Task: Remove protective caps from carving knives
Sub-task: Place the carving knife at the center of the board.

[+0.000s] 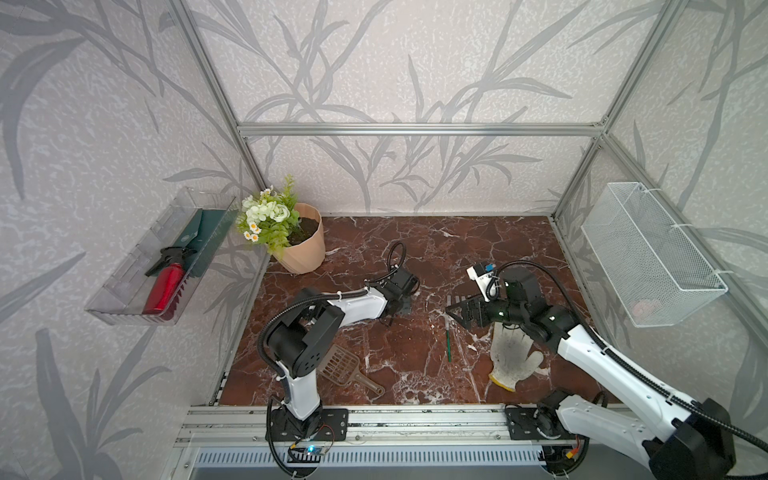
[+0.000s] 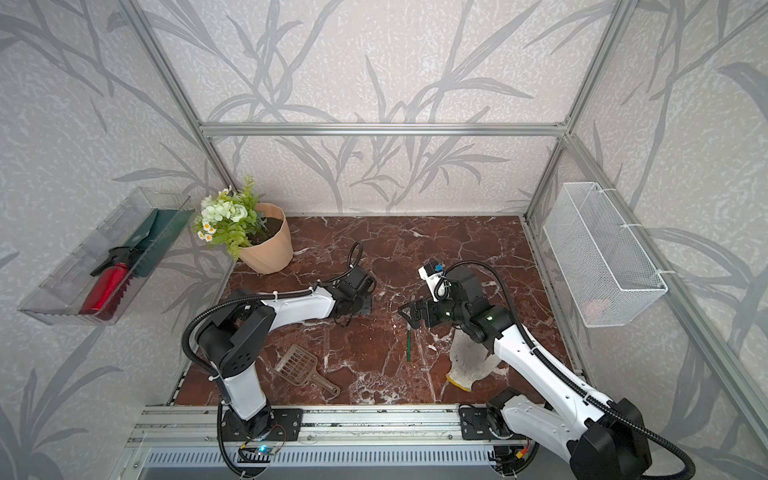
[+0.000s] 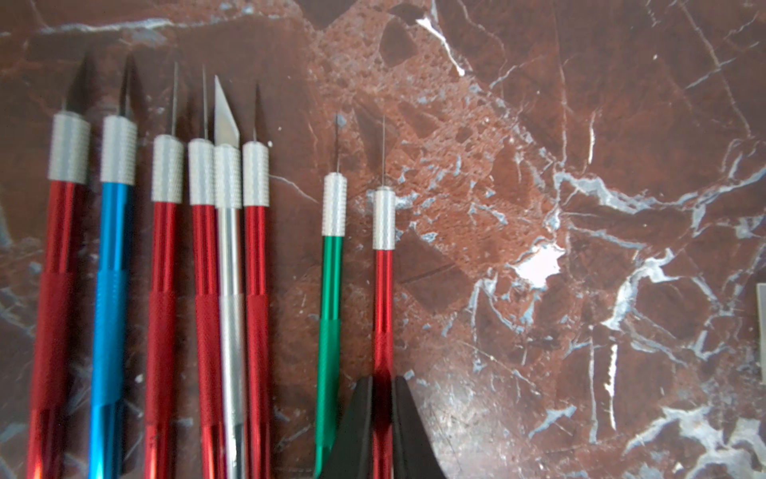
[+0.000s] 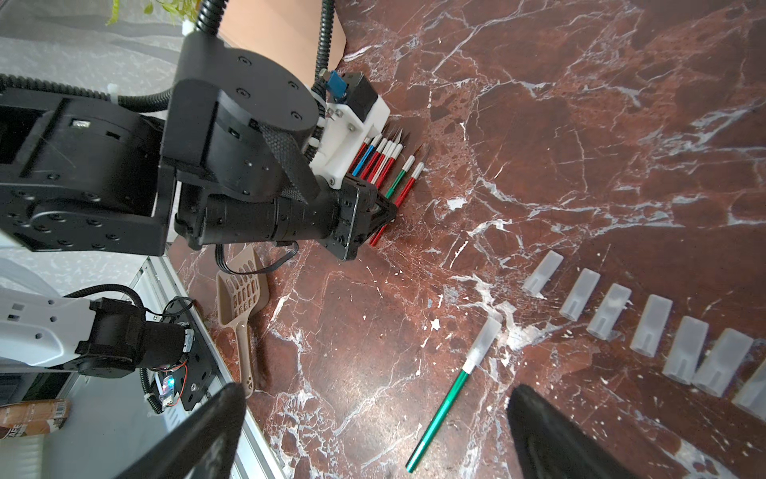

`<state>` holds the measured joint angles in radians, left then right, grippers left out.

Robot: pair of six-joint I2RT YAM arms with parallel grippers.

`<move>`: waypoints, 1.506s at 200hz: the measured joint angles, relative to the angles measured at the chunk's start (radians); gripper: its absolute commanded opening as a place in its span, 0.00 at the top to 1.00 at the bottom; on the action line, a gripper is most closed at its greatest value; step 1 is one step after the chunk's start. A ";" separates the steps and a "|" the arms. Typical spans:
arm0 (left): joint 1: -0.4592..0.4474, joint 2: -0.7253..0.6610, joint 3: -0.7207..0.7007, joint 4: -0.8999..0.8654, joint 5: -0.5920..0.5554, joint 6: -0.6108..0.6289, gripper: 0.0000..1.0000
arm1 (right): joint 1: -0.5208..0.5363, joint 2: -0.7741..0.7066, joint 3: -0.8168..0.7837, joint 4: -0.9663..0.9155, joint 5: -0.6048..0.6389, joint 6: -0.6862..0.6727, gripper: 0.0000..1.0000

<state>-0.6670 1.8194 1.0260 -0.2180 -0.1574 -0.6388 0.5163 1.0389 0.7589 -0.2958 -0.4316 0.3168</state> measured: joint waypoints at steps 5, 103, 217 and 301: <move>0.000 0.000 0.000 0.000 0.000 0.001 0.85 | 0.000 0.000 0.000 0.000 0.000 0.000 0.01; 0.000 0.000 0.002 -0.011 -0.002 0.001 0.80 | 0.000 0.000 -0.003 -0.001 0.001 0.002 0.01; -0.050 -0.090 0.000 -0.072 -0.047 -0.025 0.79 | 0.000 -0.006 -0.016 -0.010 0.002 0.004 0.01; -0.269 -0.190 -0.051 -0.105 -0.057 -0.223 0.78 | 0.000 -0.129 -0.016 -0.173 0.046 0.007 0.01</move>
<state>-0.9363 1.6299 0.9749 -0.3233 -0.2146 -0.8616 0.5163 0.9104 0.7429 -0.4686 -0.3859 0.3241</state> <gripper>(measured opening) 0.214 0.991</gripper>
